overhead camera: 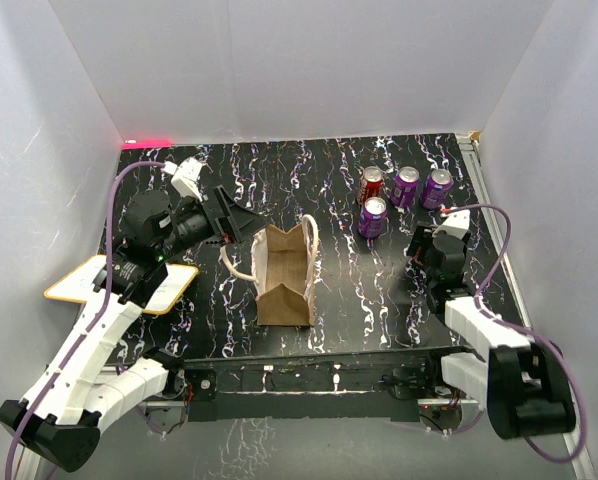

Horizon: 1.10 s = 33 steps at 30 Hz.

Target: Take the beverage out of the canvas bag

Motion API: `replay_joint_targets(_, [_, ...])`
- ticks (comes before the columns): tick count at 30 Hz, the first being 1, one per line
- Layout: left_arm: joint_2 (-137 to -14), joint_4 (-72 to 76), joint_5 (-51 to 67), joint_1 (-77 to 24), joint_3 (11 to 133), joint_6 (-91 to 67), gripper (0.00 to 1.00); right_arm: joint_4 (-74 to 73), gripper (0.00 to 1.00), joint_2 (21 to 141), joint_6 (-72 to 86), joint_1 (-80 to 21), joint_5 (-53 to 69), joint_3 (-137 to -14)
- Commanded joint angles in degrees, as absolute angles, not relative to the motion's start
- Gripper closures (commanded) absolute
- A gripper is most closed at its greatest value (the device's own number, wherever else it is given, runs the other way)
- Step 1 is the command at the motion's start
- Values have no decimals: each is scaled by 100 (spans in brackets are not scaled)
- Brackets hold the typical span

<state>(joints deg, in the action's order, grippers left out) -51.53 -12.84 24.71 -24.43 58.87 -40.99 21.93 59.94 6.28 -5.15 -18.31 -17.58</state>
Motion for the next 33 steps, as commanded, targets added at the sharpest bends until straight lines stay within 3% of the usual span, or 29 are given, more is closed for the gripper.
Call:
replay_joint_targets(1, [-4986, -1510, 2349, -2408, 6130, -3885, 3, 4910, 92, 6823, 289, 61, -219, -1915])
replay_joint_targets(5, [-4934, -1594, 2298, -2408, 6172, -3816, 3, 5422, 92, 7577, 78, 372, 583, -2436])
replay_joint_targets(14, [-4928, -1704, 2235, -2408, 6235, -3728, 3, 5913, 92, 8733, -111, 374, 1091, -2882])
replay_joint_targets(20, [-4964, -1697, 2200, -2408, 6257, -3674, 3, 5895, 84, 9096, -245, 373, 1067, -2905])
replay_joint_targets(25, [-4969, -1671, 2184, -2408, 6207, -3666, 3, 6045, 70, 9238, -258, 371, 1074, -2777])
replay_joint_targets(29, [-4963, -1679, 2163, -2408, 6175, -3671, 3, 6177, 33, 9071, -108, 366, 874, -2676])
replay_joint_targets(33, [-4948, -1666, 2127, -2408, 6128, -3668, 3, 5803, 20, 8854, -26, 359, 729, -2765])
